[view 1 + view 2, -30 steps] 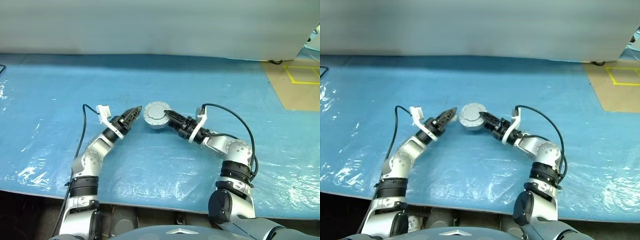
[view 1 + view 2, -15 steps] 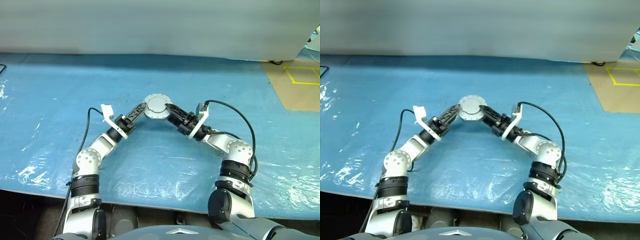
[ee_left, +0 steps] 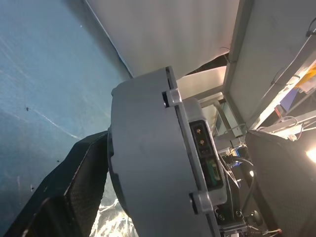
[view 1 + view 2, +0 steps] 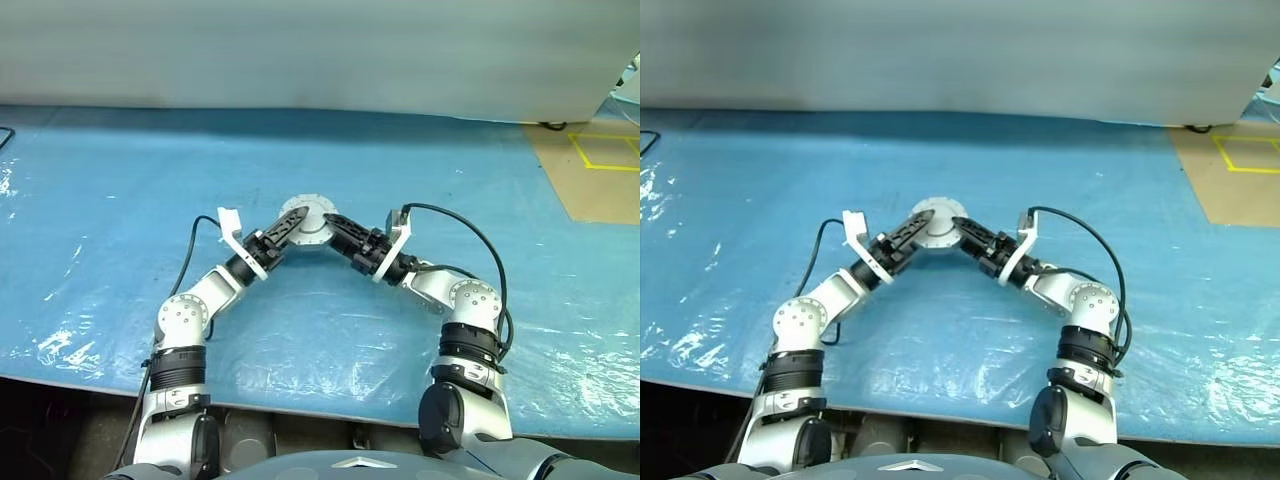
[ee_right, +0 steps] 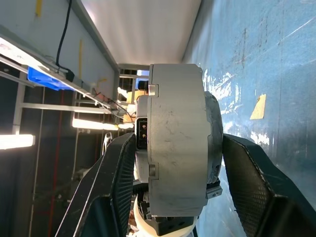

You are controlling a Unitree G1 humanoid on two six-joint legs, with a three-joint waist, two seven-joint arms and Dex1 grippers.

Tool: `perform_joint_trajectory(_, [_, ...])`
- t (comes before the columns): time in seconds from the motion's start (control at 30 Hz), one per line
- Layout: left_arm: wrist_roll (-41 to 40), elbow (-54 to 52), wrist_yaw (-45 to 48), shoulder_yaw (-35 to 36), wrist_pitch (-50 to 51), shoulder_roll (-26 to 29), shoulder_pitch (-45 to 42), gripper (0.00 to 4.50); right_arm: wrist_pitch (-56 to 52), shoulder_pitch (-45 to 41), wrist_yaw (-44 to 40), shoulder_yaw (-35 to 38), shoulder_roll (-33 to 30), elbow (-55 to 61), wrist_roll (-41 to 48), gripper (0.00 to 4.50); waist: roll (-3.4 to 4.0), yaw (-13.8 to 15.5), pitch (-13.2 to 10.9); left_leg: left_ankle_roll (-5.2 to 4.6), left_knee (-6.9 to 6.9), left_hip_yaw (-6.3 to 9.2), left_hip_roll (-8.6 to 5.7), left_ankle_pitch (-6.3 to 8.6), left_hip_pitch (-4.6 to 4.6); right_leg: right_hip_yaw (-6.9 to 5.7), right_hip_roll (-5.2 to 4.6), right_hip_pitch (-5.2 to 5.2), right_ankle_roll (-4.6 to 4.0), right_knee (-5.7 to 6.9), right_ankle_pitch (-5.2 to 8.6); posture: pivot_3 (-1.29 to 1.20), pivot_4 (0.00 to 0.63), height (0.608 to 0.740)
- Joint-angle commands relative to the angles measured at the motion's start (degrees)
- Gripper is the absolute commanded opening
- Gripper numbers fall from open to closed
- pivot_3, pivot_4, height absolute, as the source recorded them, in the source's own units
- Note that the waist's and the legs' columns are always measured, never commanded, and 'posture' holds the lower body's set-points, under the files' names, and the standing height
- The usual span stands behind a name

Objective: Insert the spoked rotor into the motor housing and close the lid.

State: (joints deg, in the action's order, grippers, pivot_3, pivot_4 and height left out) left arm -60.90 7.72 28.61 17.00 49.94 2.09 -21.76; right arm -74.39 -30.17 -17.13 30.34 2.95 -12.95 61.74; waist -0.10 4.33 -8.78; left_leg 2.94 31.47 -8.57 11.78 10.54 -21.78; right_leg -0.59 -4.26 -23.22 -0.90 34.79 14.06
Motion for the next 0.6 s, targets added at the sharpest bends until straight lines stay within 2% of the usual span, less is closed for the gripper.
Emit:
perform_joint_trajectory(0.03, [-2.2,0.0,-1.0,0.2,2.5,-0.1,-1.6,4.29,0.3,-0.4,-1.7,-1.1,0.2,2.1,3.4,2.40,0.00,0.1,0.0,0.00,0.02,0.00,0.00,0.00,0.00,0.00,0.00,0.01,0.00,0.01,0.00,0.00,0.150,0.740])
perform_joint_trajectory(0.1, [-2.0,0.7,-1.3,-0.2,3.8,0.3,-1.5,3.90,0.5,-0.4,-1.7,-1.3,0.1,2.1,3.6,2.40,0.00,0.0,0.0,0.00,0.05,0.01,0.00,0.00,0.00,0.00,0.00,0.01,0.01,0.03,-0.01,0.00,0.150,0.740])
perform_joint_trajectory(0.2, [-2.3,0.6,-0.3,-0.4,5.3,0.8,-1.0,2.84,0.7,-0.4,-1.7,-1.6,-0.2,2.0,3.7,2.40,0.00,0.1,0.0,0.00,0.06,0.02,0.00,0.00,0.00,0.00,0.00,0.01,0.01,0.04,-0.01,0.00,0.150,0.740])
perform_joint_trajectory(0.23, [-2.6,0.3,-0.1,-0.4,5.8,0.8,-1.0,2.66,0.8,-0.4,-1.7,-1.6,-0.2,2.0,3.7,2.40,0.00,0.1,0.0,0.00,0.08,0.02,0.00,0.00,-0.02,-0.01,0.00,0.01,0.01,0.04,-0.01,0.00,0.150,0.740])
perform_joint_trajectory(0.6, [-2.5,0.6,-0.7,-0.2,5.6,-0.2,-0.7,2.63,1.4,-0.6,-1.9,-2.7,-0.6,1.9,4.5,2.40,0.00,0.2,0.0,0.00,0.13,0.04,0.00,0.00,-0.03,-0.02,0.00,0.02,0.01,0.06,-0.01,0.00,0.150,0.740])
